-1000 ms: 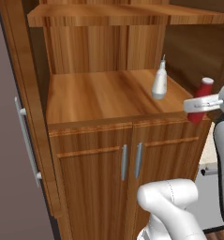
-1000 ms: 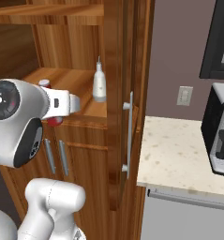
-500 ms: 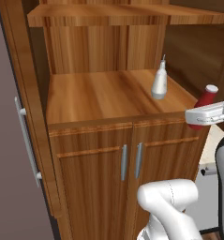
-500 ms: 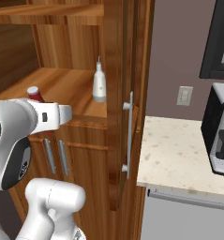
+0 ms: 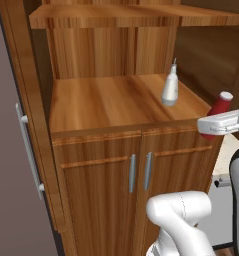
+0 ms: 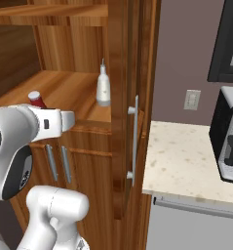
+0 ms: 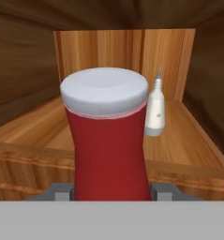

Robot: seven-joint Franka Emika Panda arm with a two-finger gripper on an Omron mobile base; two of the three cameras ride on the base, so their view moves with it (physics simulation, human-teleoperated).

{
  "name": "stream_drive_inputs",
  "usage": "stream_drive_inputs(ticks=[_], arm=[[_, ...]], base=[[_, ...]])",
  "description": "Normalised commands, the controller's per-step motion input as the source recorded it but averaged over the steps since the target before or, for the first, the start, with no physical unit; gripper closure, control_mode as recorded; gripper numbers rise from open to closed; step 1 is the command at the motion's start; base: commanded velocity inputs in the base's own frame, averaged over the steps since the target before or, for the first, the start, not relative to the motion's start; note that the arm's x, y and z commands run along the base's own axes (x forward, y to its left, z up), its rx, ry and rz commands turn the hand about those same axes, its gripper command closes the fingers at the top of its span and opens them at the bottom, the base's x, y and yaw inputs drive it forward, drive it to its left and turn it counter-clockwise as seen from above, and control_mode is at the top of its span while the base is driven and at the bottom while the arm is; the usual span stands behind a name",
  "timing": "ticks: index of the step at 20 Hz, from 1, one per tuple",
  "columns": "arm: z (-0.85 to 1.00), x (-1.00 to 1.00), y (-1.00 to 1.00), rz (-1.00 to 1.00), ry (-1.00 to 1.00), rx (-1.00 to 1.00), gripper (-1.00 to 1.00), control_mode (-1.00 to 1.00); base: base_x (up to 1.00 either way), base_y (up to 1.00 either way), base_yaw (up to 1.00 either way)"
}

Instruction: Take 2 condiments from the cabinet and move them on the counter near the stove.Make sure the condiments are lined up with each other, next to each other.

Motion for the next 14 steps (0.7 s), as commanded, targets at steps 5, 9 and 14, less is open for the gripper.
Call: stream_drive_inputs(ticks=[5,9,14], arm=[[0.0,0.0,0.0,0.0,0.0,0.0,1.0,-1.0],[0.0,0.0,0.0,0.0,0.0,0.0,1.0,1.0],[0.0,0.0,0.0,0.0,0.0,0.0,1.0,1.0]], base=[[0.0,0.0,0.0],[-0.08,0.0,-0.01],[-0.54,0.0,-0.16]])
